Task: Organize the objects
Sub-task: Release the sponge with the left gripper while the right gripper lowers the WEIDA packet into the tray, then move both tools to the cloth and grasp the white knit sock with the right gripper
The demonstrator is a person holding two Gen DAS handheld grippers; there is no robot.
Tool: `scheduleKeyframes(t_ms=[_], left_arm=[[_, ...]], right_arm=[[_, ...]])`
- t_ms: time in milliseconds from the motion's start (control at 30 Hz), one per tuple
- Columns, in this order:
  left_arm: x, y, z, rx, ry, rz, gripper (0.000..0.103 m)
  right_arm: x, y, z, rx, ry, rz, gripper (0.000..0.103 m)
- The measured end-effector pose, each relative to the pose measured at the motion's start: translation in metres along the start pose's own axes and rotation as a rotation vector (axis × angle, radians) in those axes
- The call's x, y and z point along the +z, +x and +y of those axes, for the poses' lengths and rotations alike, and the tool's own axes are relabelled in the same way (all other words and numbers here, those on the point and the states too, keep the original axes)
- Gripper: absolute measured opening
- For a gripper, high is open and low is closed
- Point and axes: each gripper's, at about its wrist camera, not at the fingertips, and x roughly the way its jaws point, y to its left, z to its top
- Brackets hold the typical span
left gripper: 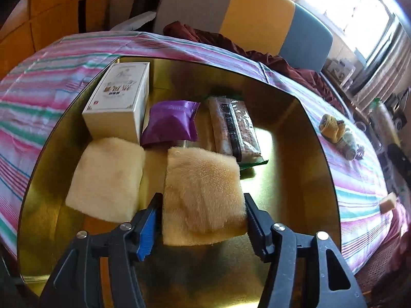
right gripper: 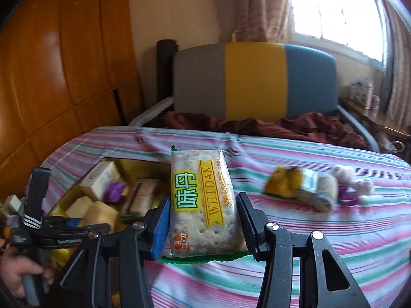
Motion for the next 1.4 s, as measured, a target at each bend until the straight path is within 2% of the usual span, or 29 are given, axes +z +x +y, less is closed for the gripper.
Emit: scheduleKeyframes(t_ms=[167, 367, 600, 900, 1067, 1400], left_arm=[[-0.004, -0.013, 0.002, 0.007, 0.0, -0.055, 0.076], [-0.007, -0.036, 0.011, 0.01, -0.108, -0.167, 0.076], [0.001, -0.048, 0.026, 0.034, -0.168, -0.213, 0.076], [0.004, -0.048, 0.037, 0.013, -0.225, -0.2, 0.076], [0.004, -0.051, 0.032, 0.006, -0.21, -0.207, 0.076], [0.0, -0.046, 0.027, -0.046, -0.217, -0.188, 0.076]], right_arm=[[-0.001, 0.019, 0.033, 0.059, -0.022, 0.054, 0.05], [0.002, 0.047, 0.059, 0.083, -0.002, 0.14, 0.05], [0.007, 0.085, 0.076, 0.035, 0.016, 0.235, 0.05], [0.018, 0.116, 0.082, -0.085, 0.004, 0.267, 0.05], [0.027, 0.131, 0.081, -0.141, 0.029, 0.281, 0.053], [0.028, 0.106, 0.063, -0.07, 0.096, 0.229, 0.073]])
